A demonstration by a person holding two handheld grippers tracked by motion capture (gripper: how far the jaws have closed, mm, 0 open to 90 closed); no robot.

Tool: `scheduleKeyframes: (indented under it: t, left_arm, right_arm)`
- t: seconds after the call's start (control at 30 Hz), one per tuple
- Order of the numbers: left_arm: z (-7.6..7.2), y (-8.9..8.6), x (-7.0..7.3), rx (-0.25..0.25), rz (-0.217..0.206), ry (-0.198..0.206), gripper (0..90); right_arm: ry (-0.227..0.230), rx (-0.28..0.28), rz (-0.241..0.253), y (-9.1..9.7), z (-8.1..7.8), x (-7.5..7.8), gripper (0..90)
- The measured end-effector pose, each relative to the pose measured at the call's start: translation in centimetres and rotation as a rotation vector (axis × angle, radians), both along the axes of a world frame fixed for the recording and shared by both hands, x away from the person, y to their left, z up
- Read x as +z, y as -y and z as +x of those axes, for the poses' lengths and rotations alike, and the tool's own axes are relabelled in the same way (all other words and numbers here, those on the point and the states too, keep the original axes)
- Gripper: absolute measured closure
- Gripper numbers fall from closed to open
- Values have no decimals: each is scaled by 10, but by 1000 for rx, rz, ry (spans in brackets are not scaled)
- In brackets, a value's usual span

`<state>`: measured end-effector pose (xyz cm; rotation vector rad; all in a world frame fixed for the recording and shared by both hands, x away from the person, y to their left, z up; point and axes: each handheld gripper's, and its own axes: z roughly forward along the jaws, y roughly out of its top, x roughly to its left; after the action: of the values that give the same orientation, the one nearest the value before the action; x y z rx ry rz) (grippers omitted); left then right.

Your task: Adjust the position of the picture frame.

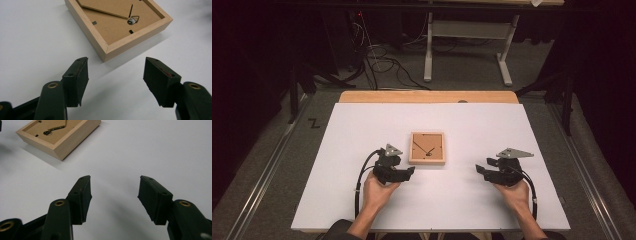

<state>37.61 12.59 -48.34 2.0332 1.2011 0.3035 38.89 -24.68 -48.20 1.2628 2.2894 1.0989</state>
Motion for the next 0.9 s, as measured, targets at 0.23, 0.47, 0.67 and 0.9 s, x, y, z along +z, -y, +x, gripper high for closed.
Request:
scheduleKeyframes:
  t: [0.23,0.47,0.67,0.9]
  left_arm:
    - [1,0,-1,-5,-5,-2,383]
    - [5,5,-4,13,-8,-43,409]
    - [10,8,-6,28,-2,-58,409]
    - [17,10,-2,59,0,-38,404]
  right_arm:
    - [-4,-11,15,1,0,2,435]
    - [11,-30,27,4,2,5,410]
    - [-8,-32,18,2,8,5,405]
    - [-15,-34,-3,0,11,4,409]
